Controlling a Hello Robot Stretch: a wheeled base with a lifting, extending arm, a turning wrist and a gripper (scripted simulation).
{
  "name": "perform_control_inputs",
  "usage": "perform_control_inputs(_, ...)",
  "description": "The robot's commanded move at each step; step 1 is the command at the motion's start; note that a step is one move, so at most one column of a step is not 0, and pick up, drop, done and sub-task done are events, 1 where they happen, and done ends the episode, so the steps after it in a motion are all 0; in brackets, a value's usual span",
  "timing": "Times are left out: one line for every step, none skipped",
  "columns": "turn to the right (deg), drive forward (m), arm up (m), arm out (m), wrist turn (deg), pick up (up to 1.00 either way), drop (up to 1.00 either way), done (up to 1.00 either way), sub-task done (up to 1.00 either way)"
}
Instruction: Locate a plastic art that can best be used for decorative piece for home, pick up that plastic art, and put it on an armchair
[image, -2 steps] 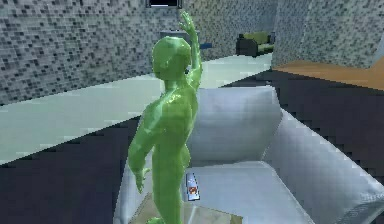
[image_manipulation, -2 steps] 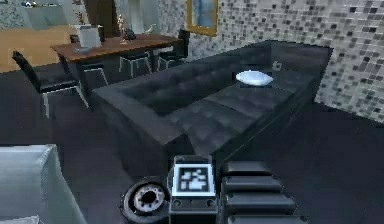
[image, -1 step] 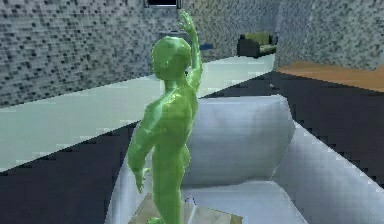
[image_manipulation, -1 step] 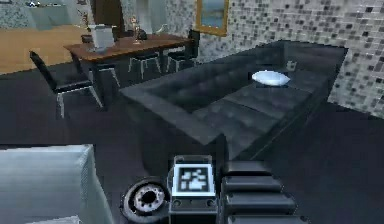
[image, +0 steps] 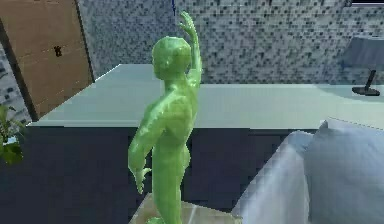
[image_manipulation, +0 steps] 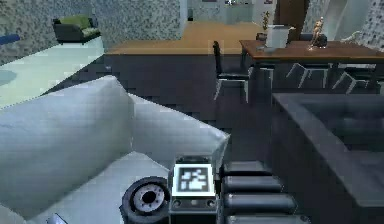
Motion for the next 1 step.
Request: perform_control_inputs(-45.0,0.0,0.0,0.0,0.0,0.0,0.0,0.0,0.0)
